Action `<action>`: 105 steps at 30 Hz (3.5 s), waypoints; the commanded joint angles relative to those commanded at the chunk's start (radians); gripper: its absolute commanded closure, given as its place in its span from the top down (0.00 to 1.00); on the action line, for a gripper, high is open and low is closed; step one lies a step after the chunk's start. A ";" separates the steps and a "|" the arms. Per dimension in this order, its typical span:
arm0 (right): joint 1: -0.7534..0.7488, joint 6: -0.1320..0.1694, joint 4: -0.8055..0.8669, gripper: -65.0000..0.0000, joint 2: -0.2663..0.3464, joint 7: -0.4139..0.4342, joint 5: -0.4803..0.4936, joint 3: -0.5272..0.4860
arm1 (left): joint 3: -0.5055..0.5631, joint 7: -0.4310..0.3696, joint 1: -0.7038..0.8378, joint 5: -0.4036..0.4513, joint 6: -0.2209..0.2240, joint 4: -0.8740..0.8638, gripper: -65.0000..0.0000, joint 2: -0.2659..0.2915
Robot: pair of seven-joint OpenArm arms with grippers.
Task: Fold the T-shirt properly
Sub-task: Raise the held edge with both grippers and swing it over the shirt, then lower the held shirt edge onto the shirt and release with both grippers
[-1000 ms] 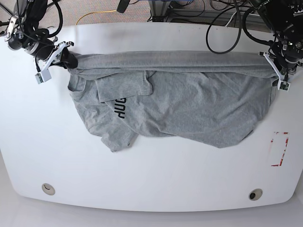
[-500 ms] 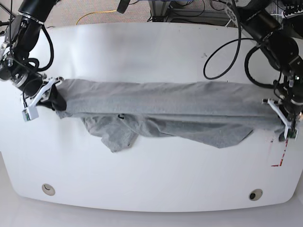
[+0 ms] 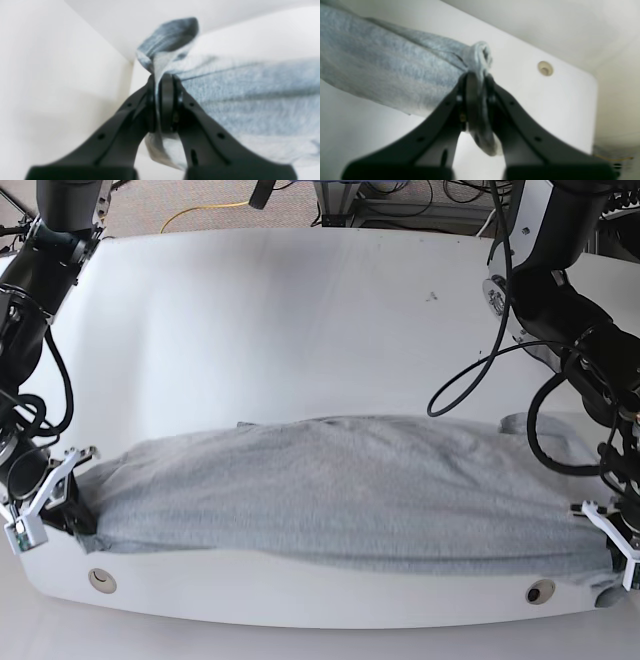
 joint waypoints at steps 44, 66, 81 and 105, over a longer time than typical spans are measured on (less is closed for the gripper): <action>-0.417 0.002 0.133 0.00 -0.080 -0.003 0.051 0.115 | 0.037 0.048 0.391 -0.166 0.000 0.064 0.01 -0.086; -0.692 0.002 0.135 0.00 -0.183 -0.003 0.055 0.187 | -0.252 0.046 1.033 -0.163 0.000 0.046 0.01 -0.081; -0.778 -0.008 0.135 0.80 -0.258 -0.003 0.058 0.265 | -0.209 0.044 1.025 -0.155 0.000 0.037 0.73 -0.091; -0.525 0.043 -0.048 0.81 -0.313 0.000 -0.014 0.066 | -0.187 0.044 0.907 -0.155 0.000 0.037 0.72 -0.120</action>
